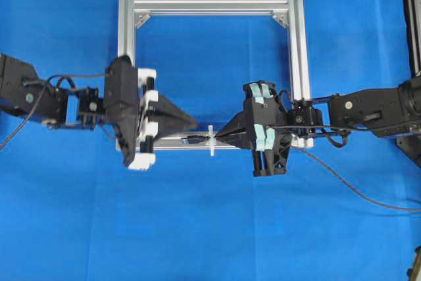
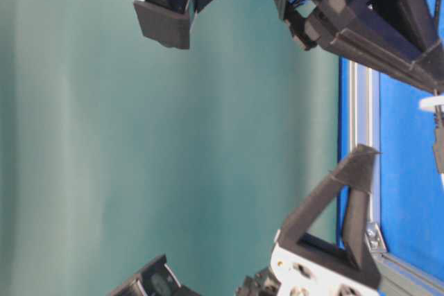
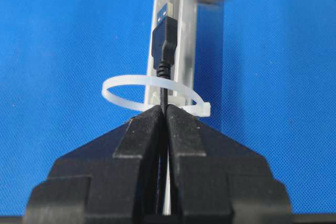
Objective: Insert the wire through the string loop located in the center.
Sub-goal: 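Move the left gripper to the plug emerging from the loop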
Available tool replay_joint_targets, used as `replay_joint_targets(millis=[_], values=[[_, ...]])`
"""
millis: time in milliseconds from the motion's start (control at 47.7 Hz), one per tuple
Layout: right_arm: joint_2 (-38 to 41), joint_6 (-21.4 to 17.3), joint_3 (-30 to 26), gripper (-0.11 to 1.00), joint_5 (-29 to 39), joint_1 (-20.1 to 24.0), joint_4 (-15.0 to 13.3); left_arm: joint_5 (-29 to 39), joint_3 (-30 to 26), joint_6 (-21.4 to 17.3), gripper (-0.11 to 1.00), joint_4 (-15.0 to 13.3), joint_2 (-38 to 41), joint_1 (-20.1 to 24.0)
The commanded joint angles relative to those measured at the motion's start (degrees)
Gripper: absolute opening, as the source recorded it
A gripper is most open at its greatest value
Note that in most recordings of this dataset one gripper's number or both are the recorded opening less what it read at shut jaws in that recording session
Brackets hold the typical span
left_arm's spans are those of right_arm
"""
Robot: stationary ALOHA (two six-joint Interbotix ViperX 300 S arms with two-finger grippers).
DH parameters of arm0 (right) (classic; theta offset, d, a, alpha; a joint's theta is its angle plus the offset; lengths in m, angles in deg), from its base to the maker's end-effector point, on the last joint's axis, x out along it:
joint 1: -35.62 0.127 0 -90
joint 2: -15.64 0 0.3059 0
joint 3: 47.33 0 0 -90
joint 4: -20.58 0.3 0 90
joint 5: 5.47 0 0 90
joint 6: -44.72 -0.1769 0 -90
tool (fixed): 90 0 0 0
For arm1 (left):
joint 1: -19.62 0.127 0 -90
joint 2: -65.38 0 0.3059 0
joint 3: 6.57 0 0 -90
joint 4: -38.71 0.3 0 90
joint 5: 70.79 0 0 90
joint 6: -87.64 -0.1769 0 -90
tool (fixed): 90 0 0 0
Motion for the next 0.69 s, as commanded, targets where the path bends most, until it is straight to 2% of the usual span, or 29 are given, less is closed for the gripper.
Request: replay_joint_targets(millis=[0, 168, 504, 567, 671], values=[[-0.6, 0.2, -0.6, -0.02, -0.8, 0.1, 0.0, -0.3, -0.4, 0.2, 0.0, 0.2, -1.4, -1.6], [-0.6, 0.2, -0.6, -0.02, -0.8, 0.1, 0.0, -0.3, -0.7, -0.2, 0.0, 0.2, -1.1, -3.3], [-0.6, 0.2, -0.5, -0.02, -0.7, 0.1, 0.0, -0.3, -1.2, -1.9, 0.01, 0.2, -0.9, -3.1], [-0.6, 0.2, -0.5, -0.02, -0.7, 0.1, 0.0, -0.2, -1.6, -1.9, 0.09, 0.2, -0.7, -3.1], [-0.6, 0.2, -0.6, -0.02, -0.7, 0.1, 0.0, 0.3, -2.2, -2.0, 0.35, 0.2, -0.5, -3.1]])
